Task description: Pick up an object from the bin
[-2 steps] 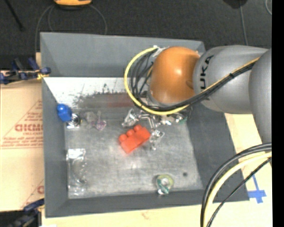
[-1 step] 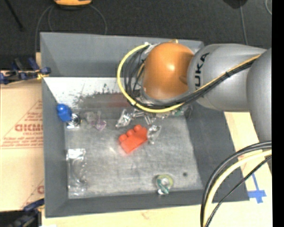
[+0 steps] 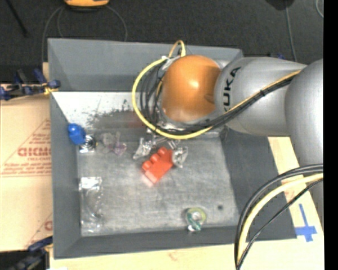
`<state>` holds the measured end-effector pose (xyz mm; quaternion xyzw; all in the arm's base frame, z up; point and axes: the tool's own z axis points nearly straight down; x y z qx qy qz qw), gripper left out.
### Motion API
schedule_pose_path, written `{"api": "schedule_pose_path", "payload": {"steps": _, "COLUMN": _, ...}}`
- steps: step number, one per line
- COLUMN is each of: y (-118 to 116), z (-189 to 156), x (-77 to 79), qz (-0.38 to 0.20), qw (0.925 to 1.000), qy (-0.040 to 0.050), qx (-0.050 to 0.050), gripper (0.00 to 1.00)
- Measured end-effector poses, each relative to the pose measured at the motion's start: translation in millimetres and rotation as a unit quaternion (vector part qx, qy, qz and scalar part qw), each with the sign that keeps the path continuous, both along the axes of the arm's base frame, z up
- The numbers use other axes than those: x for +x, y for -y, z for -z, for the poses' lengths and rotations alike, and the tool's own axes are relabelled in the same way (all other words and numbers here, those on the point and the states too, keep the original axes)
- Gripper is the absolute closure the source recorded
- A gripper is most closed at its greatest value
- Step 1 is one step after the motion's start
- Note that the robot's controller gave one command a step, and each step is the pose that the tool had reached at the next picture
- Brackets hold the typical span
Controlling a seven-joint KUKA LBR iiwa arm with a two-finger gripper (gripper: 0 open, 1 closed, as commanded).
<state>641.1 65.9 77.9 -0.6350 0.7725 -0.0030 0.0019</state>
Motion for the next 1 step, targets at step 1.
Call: {"api": "schedule_pose_path", "payload": {"steps": 1, "y": -0.7, "z": 0.4, "x": -9.0, "qz": -0.127, "qw": 0.9920, "qy": 0.0010, "qx": 0.000, "gripper": 0.00}}
